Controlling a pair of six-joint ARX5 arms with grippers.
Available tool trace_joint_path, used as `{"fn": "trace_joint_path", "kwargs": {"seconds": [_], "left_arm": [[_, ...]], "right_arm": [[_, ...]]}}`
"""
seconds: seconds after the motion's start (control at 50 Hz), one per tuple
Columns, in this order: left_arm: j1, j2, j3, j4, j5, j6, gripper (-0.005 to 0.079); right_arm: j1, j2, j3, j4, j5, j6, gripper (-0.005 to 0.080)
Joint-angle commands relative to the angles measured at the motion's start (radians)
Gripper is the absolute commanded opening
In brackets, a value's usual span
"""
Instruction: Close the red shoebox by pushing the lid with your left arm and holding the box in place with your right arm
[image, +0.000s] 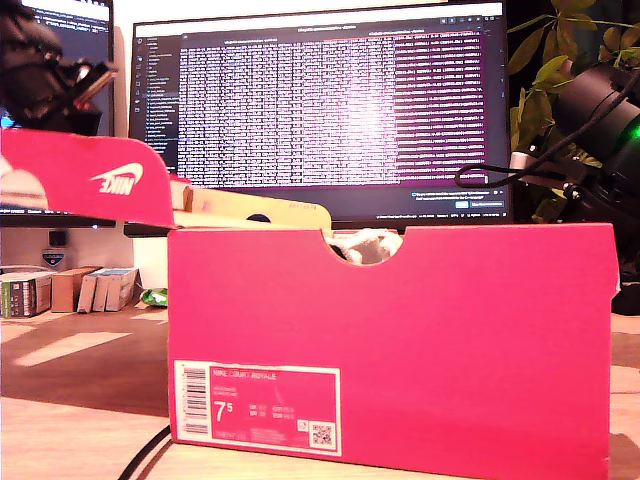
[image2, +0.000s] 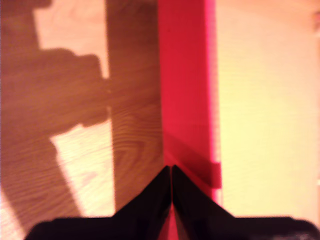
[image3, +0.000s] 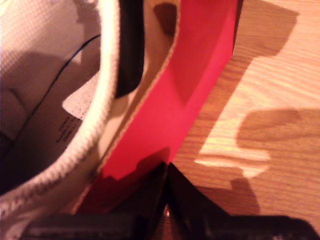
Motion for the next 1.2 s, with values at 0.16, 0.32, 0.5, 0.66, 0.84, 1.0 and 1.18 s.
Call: {"fn": "trace_joint_path", "kwargs": {"seconds": [0.16,0.32,0.5,0.66,0.84,1.0,1.18], "left_arm": [[-0.166,0.002,0.051,-0.030,-0.087,-0.051,-0.0019],[-0.221,0.002,0.059,-0.031,-0.094,-0.061,-0.0019],[-0.270,0.002,0.060,-0.030,-0.094,-0.077,-0.0019],[-0.290,0.000,0.079,-0.038,-0.094,-0.084,-0.0019],[-0.295,-0.016,0.118,-0.048,-0.101,-0.087,-0.0019],[-0.300,-0.040,0.153,-0.048,-0.113,-0.103,-0.0019],[-0.311,-0.050,0.167,-0.049,-0.117,-0.110,-0.0019]], "right_arm": [[0.086,-0.003,0.000,0.065,-0.068,0.013,-0.0012],[0.104,-0.003,0.000,0.075,-0.068,0.014,-0.0012],[0.115,-0.003,0.000,0.078,-0.075,0.014,-0.0012],[0.116,-0.003,0.000,0.080,-0.083,0.014,-0.0012],[0.116,-0.003,0.000,0.083,-0.086,0.014,-0.0012],[0.128,-0.003,0.000,0.084,-0.093,0.016,-0.0012],[0.170,-0.003,0.000,0.105,-0.093,0.034,-0.0013]]}}
